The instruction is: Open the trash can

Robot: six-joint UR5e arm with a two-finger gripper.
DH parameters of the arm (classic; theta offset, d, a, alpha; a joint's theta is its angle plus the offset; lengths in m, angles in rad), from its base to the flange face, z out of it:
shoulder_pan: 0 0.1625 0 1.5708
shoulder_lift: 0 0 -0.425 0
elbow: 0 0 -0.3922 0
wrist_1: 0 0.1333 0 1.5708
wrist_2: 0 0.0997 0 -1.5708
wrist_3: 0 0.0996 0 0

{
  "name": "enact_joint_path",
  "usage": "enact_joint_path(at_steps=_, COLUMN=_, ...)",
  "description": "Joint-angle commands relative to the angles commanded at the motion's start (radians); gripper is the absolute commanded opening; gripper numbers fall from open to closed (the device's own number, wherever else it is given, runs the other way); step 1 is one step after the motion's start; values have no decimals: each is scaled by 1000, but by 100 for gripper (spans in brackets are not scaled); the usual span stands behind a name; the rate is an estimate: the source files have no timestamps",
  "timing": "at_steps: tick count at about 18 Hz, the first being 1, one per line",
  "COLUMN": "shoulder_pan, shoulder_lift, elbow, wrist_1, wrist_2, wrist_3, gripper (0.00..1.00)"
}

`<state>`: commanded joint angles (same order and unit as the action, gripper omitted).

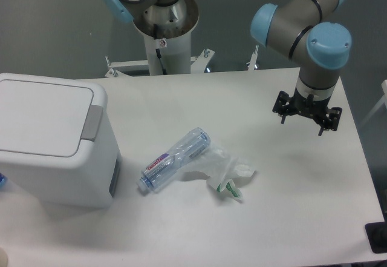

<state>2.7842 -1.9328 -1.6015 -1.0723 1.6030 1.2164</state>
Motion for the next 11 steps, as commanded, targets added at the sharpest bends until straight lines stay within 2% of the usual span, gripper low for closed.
enact_joint_path(at_steps=9, shoulder_pan=6, shoulder_lift=6, elbow=23, wrist_1=-24, wrist_2=-6, wrist_3=-8, gripper=100)
enact_joint_path(at_steps=11, shoulder_pan=2, shoulder_lift=18, elbow=37, wrist_1=-78, wrist_2=-8, wrist_3=-15, gripper=100)
